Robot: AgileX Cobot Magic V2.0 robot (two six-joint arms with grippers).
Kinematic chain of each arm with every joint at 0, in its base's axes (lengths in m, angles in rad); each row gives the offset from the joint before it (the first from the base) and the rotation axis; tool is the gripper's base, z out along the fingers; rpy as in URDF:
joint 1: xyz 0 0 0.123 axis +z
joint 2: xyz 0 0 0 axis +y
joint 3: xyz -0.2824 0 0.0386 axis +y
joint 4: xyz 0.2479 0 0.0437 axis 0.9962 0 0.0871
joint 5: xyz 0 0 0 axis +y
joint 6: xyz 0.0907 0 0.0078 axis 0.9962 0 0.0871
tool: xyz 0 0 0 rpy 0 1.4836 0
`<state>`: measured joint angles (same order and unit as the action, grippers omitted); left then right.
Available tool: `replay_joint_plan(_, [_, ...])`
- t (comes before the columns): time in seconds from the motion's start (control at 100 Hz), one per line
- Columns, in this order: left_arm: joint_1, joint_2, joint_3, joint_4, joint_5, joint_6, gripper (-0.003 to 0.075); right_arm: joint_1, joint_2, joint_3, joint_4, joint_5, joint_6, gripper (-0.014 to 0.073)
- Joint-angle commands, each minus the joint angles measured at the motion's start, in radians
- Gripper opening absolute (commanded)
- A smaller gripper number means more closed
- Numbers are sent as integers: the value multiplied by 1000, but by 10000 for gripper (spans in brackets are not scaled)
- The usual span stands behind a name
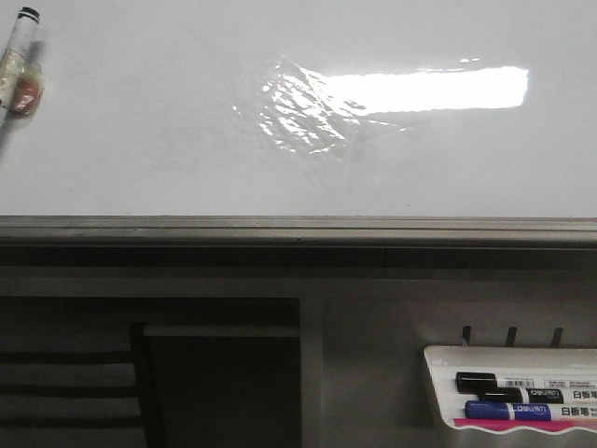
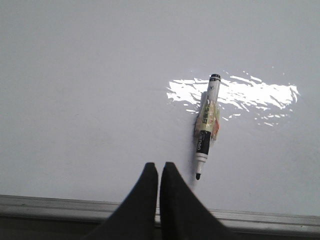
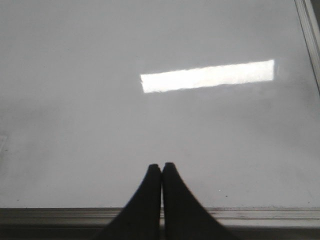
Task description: Write number 7 on whiteboard
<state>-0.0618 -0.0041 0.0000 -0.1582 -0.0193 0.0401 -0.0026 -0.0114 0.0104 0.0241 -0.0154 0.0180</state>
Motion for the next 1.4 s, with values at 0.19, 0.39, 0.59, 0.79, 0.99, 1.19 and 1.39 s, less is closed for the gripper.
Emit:
replay_joint_plan(0.19, [3, -7, -160, -55, 31, 1, -20, 1, 6, -147, -1, 145, 0, -71])
replay_joint_plan(0.39, [3, 134, -348, -42, 187, 3, -20, 1, 140, -340, -1, 276, 0, -71])
replay_joint_plan(0.59, [3, 332, -516, 23, 334, 12, -20, 1, 322, -511, -7, 394, 0, -71])
replay_joint_plan(0.79, [3, 434, -557, 36, 340, 12, -20, 1, 437, -568, -7, 426, 0, -71])
replay_joint_plan(0.99, [1, 447, -557, 36, 342, 12, -20, 1, 447, -568, -6, 429, 0, -71])
replay_joint_plan(1.19, [1, 447, -557, 24, 342, 12, -20, 1, 447, -568, -6, 421, 0, -71])
replay_joint_plan(1.39, [1, 447, -557, 19, 342, 12, -20, 1, 447, -568, -6, 421, 0, -71])
